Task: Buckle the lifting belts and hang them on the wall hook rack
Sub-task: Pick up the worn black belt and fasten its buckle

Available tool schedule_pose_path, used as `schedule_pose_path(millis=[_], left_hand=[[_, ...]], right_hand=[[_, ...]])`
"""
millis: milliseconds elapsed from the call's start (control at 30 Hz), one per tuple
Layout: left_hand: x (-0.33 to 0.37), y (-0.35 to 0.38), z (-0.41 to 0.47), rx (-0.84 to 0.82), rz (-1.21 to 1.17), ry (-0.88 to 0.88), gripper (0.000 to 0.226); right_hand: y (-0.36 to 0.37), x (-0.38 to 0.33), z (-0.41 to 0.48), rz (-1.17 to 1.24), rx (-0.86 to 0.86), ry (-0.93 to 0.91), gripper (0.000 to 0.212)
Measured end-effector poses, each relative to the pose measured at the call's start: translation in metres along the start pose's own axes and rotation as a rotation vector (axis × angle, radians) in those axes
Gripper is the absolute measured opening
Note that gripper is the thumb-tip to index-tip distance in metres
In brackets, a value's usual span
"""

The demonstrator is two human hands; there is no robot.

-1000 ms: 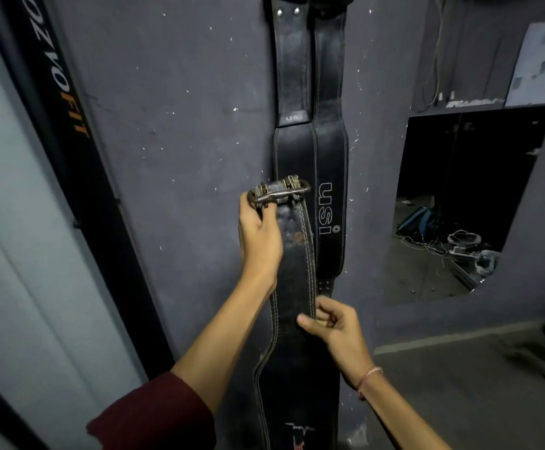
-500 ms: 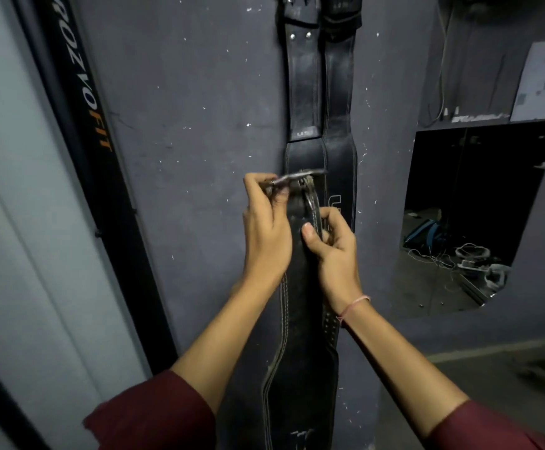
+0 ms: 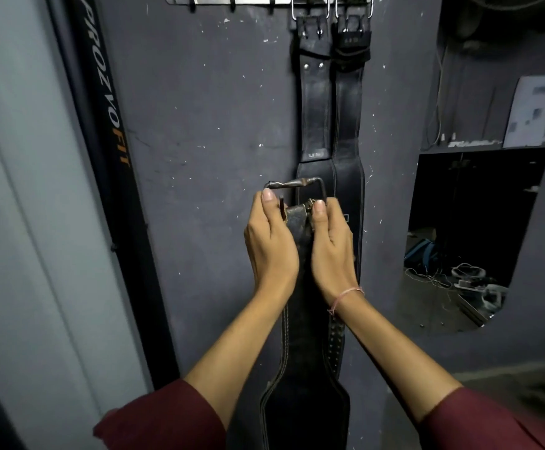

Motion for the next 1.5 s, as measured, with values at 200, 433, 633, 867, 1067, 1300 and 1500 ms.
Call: schedule_pose_path(millis=[200, 433, 633, 867, 1067, 1300, 1500], left_hand=[[-0.007, -0.013, 0.015, 0.057, 0.013, 0.001, 0.046], [-0.018, -0.016, 0.03, 0.027, 0.025, 0.005, 0.047], [-0.02, -0.007, 0.065, -0.008, 0.004, 0.027, 0.044], [-0.037, 0.021, 0.122, -0.017, 0.05, 0.153, 0.046], [-0.046, 0.065, 0.181, 0.03, 0.141, 0.292, 0.047], [-0.056, 0.127, 0.278, 0.07, 0.221, 0.419, 0.049], [-0.054, 0.165, 0.369, 0.117, 0.271, 0.477, 0.048]], right_hand=[[0.008, -0.008, -0.009, -0.099, -0.097, -0.106, 0.013], [0.025, -0.021, 0.014, -0.053, 0.071, -0.079, 0.035], [0.04, -0.033, 0.047, -0.02, 0.147, -0.127, 0.035], [0.056, -0.044, 0.108, 0.015, 0.18, -0.199, 0.032], [0.065, -0.05, 0.185, 0.041, 0.226, -0.242, 0.036], [0.077, -0.079, 0.298, 0.057, 0.274, -0.292, 0.037], [0.096, -0.122, 0.393, 0.015, 0.245, -0.31, 0.048]])
Point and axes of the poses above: each hand's wrist, its own z-axis towards the middle knuckle, its own y-axis out of the palm, x = y × z, the point moved 2 cm from there along z, towards the middle knuckle, and after that the axes turned 15 degrees about y, right-handed, at the moved point
